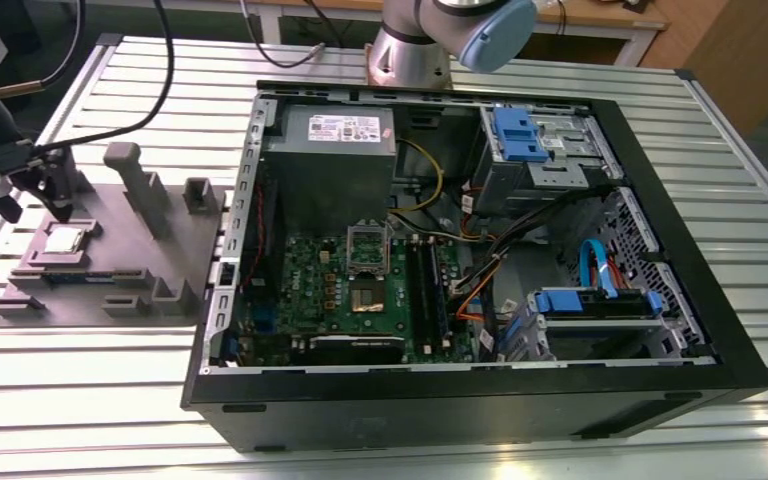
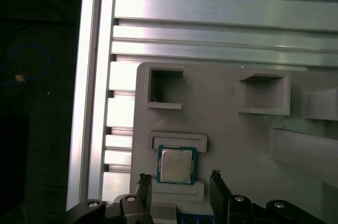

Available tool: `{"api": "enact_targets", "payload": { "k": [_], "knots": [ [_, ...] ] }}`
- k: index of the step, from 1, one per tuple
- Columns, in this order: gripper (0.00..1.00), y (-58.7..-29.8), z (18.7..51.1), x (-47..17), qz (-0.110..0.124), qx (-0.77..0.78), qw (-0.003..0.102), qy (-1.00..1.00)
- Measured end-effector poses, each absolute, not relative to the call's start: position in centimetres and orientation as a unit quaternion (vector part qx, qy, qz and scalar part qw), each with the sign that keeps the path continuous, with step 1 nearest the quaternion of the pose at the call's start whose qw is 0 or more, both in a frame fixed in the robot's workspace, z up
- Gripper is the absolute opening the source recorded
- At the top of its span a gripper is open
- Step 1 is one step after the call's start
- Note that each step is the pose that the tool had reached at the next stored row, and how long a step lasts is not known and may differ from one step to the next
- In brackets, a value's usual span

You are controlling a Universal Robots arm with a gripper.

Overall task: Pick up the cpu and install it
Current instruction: 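Pick up the cpu and move it towards the insertion slot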

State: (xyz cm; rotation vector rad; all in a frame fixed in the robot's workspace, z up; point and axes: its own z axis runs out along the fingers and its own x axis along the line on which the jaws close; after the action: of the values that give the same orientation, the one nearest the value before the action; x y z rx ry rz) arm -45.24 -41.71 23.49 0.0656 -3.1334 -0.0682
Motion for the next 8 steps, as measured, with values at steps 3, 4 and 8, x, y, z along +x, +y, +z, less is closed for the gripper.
{"api": "enact_targets", "payload": {
  "k": [3, 4, 8],
  "knots": [
    [0.56, -41.73, 23.13, -45.25, -0.022, 0.021, 0.003, -1.0],
    [0.56, -41.74, 23.06, -45.24, -0.022, 0.021, 0.003, -1.0],
    [0.56, -41.74, 22.95, -45.24, -0.022, 0.021, 0.004, -1.0]
  ]
}}
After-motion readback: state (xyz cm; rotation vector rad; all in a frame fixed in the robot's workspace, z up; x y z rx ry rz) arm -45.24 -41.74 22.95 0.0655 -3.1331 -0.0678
